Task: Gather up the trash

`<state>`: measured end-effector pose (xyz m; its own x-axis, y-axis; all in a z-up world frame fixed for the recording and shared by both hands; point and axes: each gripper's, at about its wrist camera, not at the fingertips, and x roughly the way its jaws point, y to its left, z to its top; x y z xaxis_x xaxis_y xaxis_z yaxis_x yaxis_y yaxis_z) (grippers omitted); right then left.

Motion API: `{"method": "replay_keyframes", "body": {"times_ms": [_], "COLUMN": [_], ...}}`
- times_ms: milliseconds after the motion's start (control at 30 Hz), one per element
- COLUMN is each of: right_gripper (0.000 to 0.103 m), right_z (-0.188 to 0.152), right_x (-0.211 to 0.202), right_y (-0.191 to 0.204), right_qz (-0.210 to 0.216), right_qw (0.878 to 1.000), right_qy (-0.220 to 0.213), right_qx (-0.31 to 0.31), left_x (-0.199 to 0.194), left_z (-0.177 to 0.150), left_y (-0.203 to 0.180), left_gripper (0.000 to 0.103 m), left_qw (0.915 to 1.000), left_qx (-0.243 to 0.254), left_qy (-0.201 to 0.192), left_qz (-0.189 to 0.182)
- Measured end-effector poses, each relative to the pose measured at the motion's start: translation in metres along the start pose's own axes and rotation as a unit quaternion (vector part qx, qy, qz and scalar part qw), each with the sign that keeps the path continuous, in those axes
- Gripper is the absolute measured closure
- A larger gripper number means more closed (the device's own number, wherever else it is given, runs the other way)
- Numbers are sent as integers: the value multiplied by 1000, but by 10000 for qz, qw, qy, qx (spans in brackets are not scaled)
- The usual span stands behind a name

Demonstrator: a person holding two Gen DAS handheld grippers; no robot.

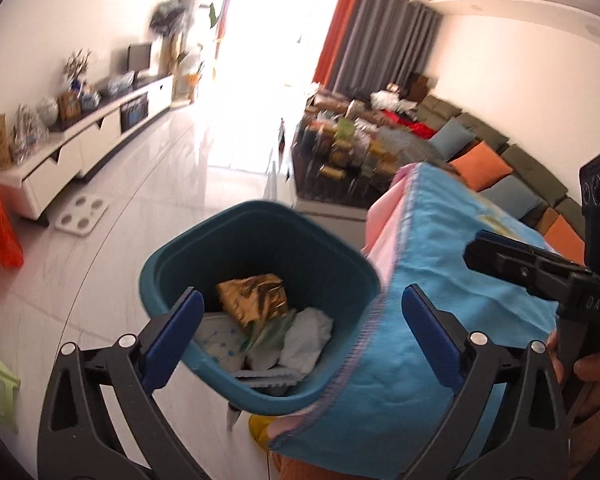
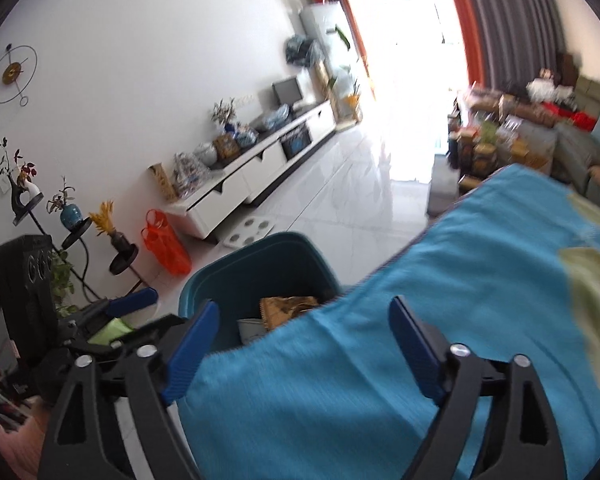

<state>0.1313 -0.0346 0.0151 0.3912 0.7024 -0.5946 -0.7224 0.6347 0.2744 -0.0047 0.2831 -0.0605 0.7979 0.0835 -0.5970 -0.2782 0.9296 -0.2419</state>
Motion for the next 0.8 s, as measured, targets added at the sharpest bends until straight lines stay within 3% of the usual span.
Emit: {"method": "replay_keyframes", "body": {"times_ms": [67, 333, 500, 800], "right_gripper": [7, 7, 7, 7], "right_z": [-7, -43, -65, -93], "right_x": [-16, -80, -120, -171], "right_y": [-5, -33, -45, -66], "right_qz": [-159, -967, -1595, -2320], "right_qw": [9997, 9921, 9796, 9570], "right_qy": [-184, -801, -1218, -1712], "right_qx": [-32, 17, 53, 320], "left_x": [-10, -33, -43, -51], "left_z": [-1, -9, -14, -22], "left_y": [-11, -61, -101, -162], "left_gripper": [6, 6, 6, 6], "left_qw": [9998, 9972, 9931, 9836], "left_qx": [104, 340, 694, 1216], "left_qy": [-179, -610, -887, -1216], "left_qz": [16, -257, -325, -541]}}
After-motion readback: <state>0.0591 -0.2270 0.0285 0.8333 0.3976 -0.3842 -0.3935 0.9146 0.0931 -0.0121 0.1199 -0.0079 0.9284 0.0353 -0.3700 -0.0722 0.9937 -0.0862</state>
